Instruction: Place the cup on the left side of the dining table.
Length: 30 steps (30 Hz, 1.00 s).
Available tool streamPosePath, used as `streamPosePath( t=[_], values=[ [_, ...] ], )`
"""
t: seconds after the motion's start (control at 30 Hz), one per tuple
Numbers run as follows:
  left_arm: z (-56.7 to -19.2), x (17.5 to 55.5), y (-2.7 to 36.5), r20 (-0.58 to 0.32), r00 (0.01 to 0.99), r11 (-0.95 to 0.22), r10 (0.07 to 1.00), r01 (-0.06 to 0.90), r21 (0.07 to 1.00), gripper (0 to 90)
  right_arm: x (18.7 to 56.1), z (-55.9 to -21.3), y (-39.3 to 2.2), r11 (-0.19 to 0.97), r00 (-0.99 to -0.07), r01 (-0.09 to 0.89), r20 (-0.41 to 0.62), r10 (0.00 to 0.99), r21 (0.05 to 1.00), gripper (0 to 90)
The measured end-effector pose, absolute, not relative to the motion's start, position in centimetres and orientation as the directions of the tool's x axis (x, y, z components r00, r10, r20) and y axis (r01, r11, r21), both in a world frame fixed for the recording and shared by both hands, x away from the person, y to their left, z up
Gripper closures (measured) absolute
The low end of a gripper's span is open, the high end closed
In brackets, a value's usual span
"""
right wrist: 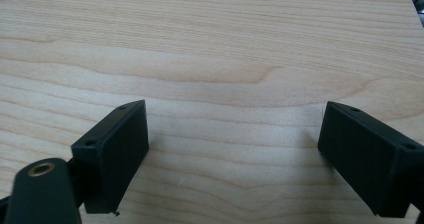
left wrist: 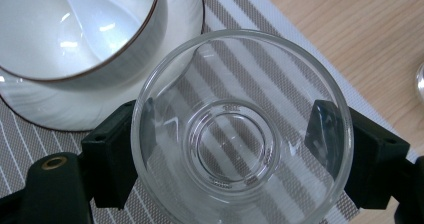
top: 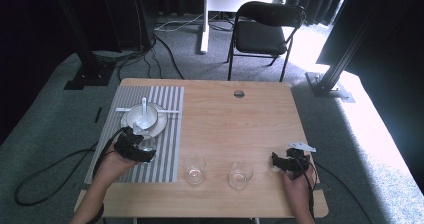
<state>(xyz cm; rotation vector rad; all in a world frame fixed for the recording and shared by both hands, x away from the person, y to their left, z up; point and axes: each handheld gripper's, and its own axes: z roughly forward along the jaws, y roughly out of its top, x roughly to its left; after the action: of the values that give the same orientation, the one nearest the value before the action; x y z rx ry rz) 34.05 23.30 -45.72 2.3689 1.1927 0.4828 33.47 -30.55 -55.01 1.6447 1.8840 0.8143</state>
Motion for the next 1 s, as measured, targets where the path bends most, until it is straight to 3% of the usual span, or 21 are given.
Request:
streamPosePath(
  t=[0.47,0.9,1.0],
  values=[
    [-47.0,34.0,25.2,0.110,0.533,-0.509,0.839,0.697,0.505,18.4,33.5,-55.0,-30.6,0.089,-0.141,0.687,0.011,0.990,0.721,12.2],
    [-47.9,33.6,26.1,0.048,0.491,-0.427,0.870,0.700,0.573,17.3,33.5,-55.0,-30.6,0.090,-0.141,0.686,0.011,0.990,0.722,12.2],
    [-48.0,33.4,26.4,0.004,0.492,-0.400,0.871,0.705,0.586,9.2,33.5,-55.0,-30.6,0.090,-0.141,0.686,0.010,0.990,0.722,12.2]
  ],
)
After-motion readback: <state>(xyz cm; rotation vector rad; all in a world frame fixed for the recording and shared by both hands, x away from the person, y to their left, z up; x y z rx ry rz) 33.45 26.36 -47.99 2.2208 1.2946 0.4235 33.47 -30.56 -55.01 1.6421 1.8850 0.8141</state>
